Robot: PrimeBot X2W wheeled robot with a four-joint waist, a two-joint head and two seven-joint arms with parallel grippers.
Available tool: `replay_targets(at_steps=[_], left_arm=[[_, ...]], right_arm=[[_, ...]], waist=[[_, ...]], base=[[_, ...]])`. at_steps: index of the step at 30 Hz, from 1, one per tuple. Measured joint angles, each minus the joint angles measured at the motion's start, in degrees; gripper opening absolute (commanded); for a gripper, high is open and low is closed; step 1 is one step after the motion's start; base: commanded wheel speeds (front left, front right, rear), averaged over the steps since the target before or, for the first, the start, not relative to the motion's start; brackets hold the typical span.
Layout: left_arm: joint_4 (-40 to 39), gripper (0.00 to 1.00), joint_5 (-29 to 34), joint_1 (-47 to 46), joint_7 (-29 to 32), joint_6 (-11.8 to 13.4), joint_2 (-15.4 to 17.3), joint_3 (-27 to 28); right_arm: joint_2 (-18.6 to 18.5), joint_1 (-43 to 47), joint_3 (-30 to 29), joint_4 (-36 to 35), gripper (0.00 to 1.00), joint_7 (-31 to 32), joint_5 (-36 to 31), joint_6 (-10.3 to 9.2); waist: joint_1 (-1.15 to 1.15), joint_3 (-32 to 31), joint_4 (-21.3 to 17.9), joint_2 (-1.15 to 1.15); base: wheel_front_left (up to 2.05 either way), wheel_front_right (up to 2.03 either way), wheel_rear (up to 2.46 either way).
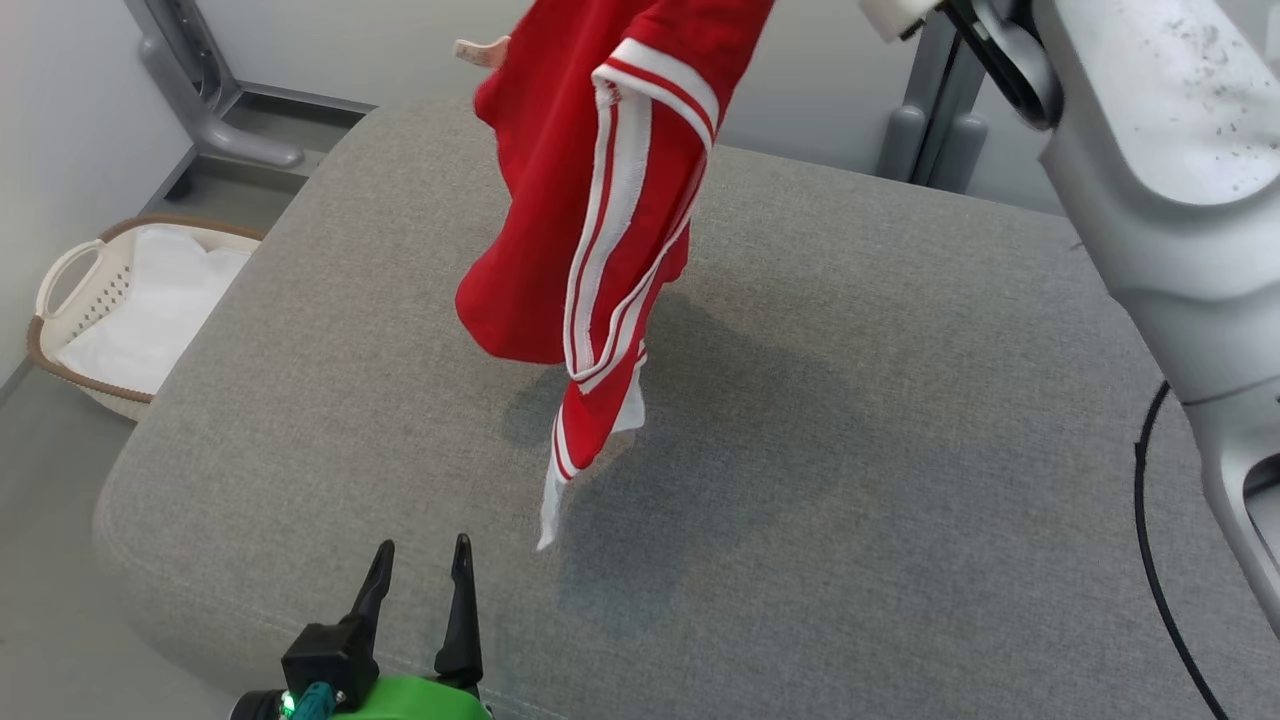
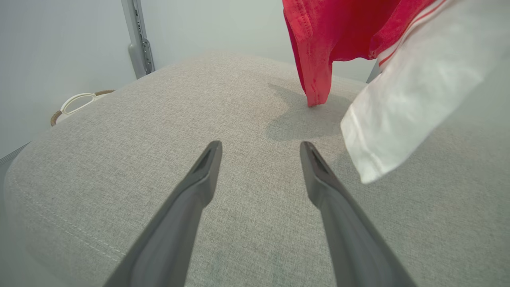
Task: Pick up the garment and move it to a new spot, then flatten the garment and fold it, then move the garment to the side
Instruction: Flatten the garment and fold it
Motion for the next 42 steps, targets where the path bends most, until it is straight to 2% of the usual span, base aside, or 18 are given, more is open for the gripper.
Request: replay_targets(at_steps=[4, 5, 7, 8, 9, 12, 13, 16, 20, 23, 28, 35, 38, 42], left_arm=[[-0.03, 1.0, -0.02, 0.53, 0.0, 0.11, 0.0, 0.35], [-0.13, 1.0, -0.02, 0.34, 0.01, 0.1, 0.01, 0.23], [-0.23, 1.0, -0.02, -0.25, 0.0, 0.01, 0.0, -0.04], [-0.34, 1.0, -0.01, -0.82, 0.0, -0.03, 0.0, -0.18], [-0.43, 1.0, 0.0, -1.26, 0.0, -0.04, 0.0, -0.29], [-0.45, 1.0, 0.01, -2.28, 0.0, -0.04, -0.04, -0.71], [-0.46, 1.0, 0.01, -2.42, 0.0, -0.04, -0.02, -0.64], [-0.45, 1.0, 0.08, -2.63, 0.0, -0.04, -0.01, -0.38], [-0.36, 1.0, 0.23, -2.65, 0.0, -0.05, -0.02, -0.11], [-0.32, 1.0, 0.23, -2.69, 0.0, -0.05, -0.02, -0.11], [-0.24, 1.0, 0.22, -2.89, 0.0, -0.05, -0.02, -0.51], [-0.41, 1.0, 0.05, -2.95, 0.0, -0.04, -0.02, -1.14], [-0.47, 1.0, 0.04, -3.02, 0.0, -0.04, -0.02, -1.43], [-0.63, 1.0, 0.04, -3.29, 0.0, -0.04, -0.02, -1.7]], right_arm=[[-4.44, 5.65, -2.61, 3.5, 0.0, 0.0, 0.94, 0.0], [-7.51, 9.33, -4.56, 5.71, 0.0, -0.01, 0.93, 0.0], [-10.58, 13.56, -6.59, 9.32, 0.04, 0.0, 0.22, 0.0], [-12.34, 16.17, -8.39, 11.81, 0.44, 0.0, -0.14, 0.0], [-13.82, 18.03, -9.79, 14.13, 1.0, 0.01, -0.66, 0.0], [-17.49, 23.13, -16.57, 18.72, 1.0, 0.07, -2.57, 0.0], [-17.62, 24.1, -18.4, 18.82, 1.0, 0.05, -2.92, 0.0], [-16.61, 28.32, -23.15, 17.68, 1.0, 0.04, -4.33, 0.0], [-13.05, 33.74, -26.85, 12.93, 1.0, 0.04, -6.31, 0.0], [-9.25, 37.22, -25.7, 8.33, 1.0, 0.04, -6.7, 0.0], [-3.52, 43.83, -18.36, 2.59, 1.0, 0.04, -5.39, 0.0], [0.64, 49.93, -10.81, 1.77, 1.0, 0.04, -2.35, 0.0], [1.37, 50.73, -10.0, 3.12, 1.0, 0.04, -2.53, 0.0], [2.82, 50.91, -14.44, 6.89, 1.0, 0.04, -3.19, 0.0]], waist=[[0.0, 0.22, -1.12, 0.0], [0.0, 0.62, -2.08, 0.0], [0.0, 1.18, -3.0, 0.0], [0.0, 1.51, -3.46, 0.0], [0.0, 1.8, -3.79, 0.01], [0.0, 2.89, -4.92, 0.01], [0.0, 3.12, -5.22, 0.01], [0.0, 3.8, -6.33, 0.0], [0.0, 4.37, -7.82, 0.0], [0.0, 4.66, -8.59, 0.0], [0.0, 4.76, -8.96, 0.0], [0.0, 5.1, -8.52, 0.0], [0.0, 5.46, -8.15, 0.0], [0.0, 6.0, -7.51, 0.0]], base=[[0.0, 0.0, 0.0], [0.0, 0.0, 0.0], [0.0, 0.0, 0.0], [0.0, 0.0, 0.0], [0.0, 0.0, 0.0], [0.0, 0.0, 0.0], [0.0, 0.0, 0.0], [0.0, 0.0, 0.0], [0.0, 0.0, 0.0], [0.0, 0.0, 0.0], [0.0, 0.0, 0.0], [0.0, 0.0, 0.0], [0.0, 0.0, 0.0], [0.0, 0.0, 0.0]])
